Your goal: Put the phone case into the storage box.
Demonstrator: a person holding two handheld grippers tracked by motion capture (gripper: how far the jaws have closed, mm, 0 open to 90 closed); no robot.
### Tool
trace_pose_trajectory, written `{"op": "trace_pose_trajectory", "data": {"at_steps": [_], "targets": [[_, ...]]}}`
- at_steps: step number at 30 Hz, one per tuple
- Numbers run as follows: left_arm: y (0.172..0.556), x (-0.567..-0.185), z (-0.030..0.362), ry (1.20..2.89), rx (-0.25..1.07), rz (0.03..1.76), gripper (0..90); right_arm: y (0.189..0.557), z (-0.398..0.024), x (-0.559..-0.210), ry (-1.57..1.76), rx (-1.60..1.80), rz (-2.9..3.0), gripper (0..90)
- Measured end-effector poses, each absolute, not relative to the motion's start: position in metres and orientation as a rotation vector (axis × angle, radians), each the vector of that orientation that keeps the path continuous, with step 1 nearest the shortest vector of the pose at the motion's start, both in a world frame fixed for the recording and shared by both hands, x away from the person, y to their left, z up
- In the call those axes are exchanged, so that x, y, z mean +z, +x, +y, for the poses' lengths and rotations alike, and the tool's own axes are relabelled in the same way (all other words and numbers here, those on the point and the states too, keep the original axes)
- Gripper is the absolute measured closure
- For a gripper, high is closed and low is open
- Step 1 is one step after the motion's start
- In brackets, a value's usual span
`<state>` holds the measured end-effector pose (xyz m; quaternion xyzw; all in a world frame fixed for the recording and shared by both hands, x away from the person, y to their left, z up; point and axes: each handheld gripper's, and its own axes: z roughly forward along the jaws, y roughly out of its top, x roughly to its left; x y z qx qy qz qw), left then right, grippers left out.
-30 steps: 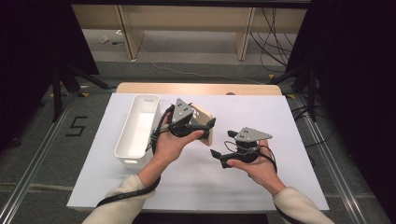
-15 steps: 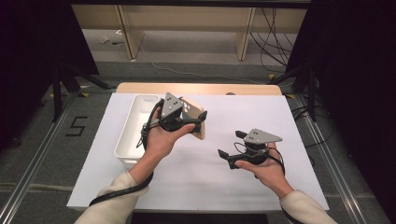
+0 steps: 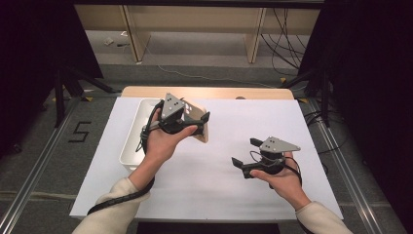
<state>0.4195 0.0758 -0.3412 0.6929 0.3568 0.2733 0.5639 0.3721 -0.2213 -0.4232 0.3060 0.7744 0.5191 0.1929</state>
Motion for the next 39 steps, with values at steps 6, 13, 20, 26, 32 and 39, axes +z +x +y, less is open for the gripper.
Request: {"op": "trace_pose_trajectory", "data": {"at_steps": [6, 13, 20, 26, 32, 39], "targets": [[0.420, -0.340, 0.080, 1.631, 0.649, 0.849, 10.7, 0.370, -0.225, -0.423, 0.860, 1.464, 2.169, 4.5], [0.421, -0.338, 0.085, 1.623, 0.658, 0.862, 10.8, 0.367, -0.230, -0.422, 0.846, 1.482, 2.157, 4.7], [0.421, -0.335, 0.090, 1.620, 0.669, 0.866, 10.8, 0.364, -0.237, -0.422, 0.840, 1.479, 2.157, 4.8], [0.421, -0.331, 0.096, 1.609, 0.681, 0.875, 10.8, 0.362, -0.242, -0.422, 0.841, 1.477, 2.146, 5.3], [0.422, -0.327, 0.102, 1.601, 0.695, 0.888, 10.8, 0.361, -0.246, -0.423, 0.845, 1.471, 2.138, 5.6], [0.424, -0.323, 0.108, 1.591, 0.712, 0.898, 10.8, 0.360, -0.249, -0.423, 0.843, 1.466, 2.129, 6.2]]}}
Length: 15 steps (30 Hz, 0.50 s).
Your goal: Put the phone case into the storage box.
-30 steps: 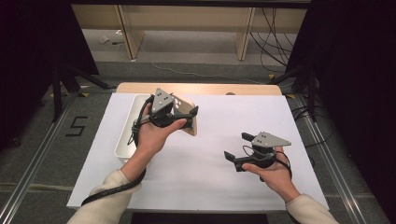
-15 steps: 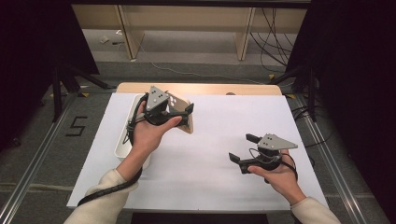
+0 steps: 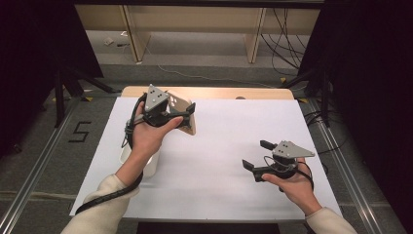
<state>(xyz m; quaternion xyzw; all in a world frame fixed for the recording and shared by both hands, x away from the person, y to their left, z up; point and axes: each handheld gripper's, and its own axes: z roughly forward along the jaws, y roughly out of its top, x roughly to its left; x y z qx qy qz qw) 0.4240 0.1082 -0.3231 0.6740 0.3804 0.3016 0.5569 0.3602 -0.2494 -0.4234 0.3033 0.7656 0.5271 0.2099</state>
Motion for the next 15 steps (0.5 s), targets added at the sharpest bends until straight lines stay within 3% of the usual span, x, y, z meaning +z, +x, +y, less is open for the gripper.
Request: {"op": "trace_pose_trajectory", "data": {"at_steps": [15], "targets": [[0.427, -0.317, 0.122, 1.573, 0.742, 0.920, 10.8, 0.360, -0.254, -0.424, 0.849, 1.456, 2.124, 7.1]]}}
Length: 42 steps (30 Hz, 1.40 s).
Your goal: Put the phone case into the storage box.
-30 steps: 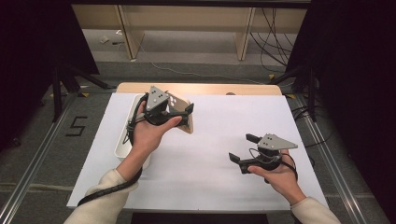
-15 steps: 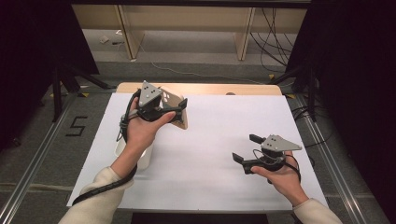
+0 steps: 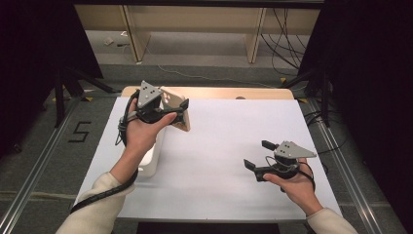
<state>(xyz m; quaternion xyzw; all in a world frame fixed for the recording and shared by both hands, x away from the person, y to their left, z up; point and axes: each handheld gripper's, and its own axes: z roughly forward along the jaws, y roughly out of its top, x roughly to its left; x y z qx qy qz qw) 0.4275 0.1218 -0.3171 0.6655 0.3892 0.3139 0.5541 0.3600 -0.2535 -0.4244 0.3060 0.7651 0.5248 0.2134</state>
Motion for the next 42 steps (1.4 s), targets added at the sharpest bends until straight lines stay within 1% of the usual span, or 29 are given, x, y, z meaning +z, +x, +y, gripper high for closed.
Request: {"op": "trace_pose_trajectory", "data": {"at_steps": [17, 18, 20, 29, 42], "targets": [[0.431, -0.312, 0.134, 1.557, 0.761, 0.936, 10.8, 0.361, -0.254, -0.425, 0.862, 1.463, 2.113, 7.9], [0.433, -0.312, 0.136, 1.563, 0.796, 0.914, 10.8, 0.360, -0.254, -0.425, 0.864, 1.463, 2.115, 7.9], [0.433, -0.311, 0.138, 1.568, 0.804, 0.908, 10.8, 0.360, -0.254, -0.425, 0.864, 1.463, 2.116, 8.0], [0.433, -0.312, 0.142, 1.549, 0.781, 0.947, 10.9, 0.361, -0.254, -0.426, 0.865, 1.465, 2.115, 8.3], [0.435, -0.311, 0.154, 1.536, 0.801, 0.979, 10.8, 0.360, -0.254, -0.425, 0.866, 1.468, 2.115, 8.7]]}}
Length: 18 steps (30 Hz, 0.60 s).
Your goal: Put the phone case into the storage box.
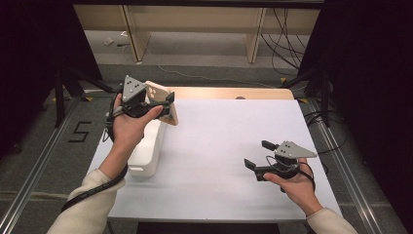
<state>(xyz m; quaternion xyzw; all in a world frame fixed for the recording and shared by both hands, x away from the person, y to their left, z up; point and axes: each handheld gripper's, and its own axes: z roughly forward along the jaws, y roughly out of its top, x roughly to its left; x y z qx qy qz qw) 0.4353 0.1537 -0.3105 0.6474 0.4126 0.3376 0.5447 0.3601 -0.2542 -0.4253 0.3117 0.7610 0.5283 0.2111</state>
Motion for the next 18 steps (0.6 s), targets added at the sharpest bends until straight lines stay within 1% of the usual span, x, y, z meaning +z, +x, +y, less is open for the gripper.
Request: {"op": "trace_pose_trajectory", "data": {"at_steps": [18], "targets": [[0.442, -0.310, 0.167, 1.519, 0.831, 1.007, 10.8, 0.360, -0.255, -0.426, 0.868, 1.471, 2.113, 8.8]]}}
